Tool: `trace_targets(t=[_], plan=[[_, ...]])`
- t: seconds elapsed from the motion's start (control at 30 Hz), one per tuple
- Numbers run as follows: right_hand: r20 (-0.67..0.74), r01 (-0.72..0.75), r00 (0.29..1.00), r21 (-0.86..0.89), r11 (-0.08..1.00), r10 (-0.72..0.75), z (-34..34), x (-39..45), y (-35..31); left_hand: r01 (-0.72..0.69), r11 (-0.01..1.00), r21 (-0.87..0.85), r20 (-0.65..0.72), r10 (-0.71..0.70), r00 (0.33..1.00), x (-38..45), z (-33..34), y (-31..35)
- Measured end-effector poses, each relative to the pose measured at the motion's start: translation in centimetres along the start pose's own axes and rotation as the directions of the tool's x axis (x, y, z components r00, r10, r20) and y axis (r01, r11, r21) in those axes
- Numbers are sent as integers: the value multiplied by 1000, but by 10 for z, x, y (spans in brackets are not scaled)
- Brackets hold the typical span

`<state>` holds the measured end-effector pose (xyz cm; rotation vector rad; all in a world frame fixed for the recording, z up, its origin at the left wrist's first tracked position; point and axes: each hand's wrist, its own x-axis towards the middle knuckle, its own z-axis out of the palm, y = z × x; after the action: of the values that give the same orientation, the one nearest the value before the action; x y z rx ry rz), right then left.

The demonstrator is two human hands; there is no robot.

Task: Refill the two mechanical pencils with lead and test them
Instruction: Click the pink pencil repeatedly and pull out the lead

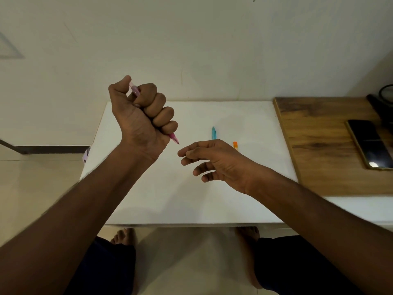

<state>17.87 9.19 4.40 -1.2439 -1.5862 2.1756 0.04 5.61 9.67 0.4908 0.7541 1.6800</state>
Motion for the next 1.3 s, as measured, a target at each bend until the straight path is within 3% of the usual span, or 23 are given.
trace_targets(t=[0.9,1.3], plan=[[-22,4,1000,39,999,-3,-1,-3,-2,-58,997,-54,-36,56,998,0,-4,1],[-96,141,986,51,989,-136,8,-2,-3,-58,998,-37,-28,57,998,-3,-3,-4]])
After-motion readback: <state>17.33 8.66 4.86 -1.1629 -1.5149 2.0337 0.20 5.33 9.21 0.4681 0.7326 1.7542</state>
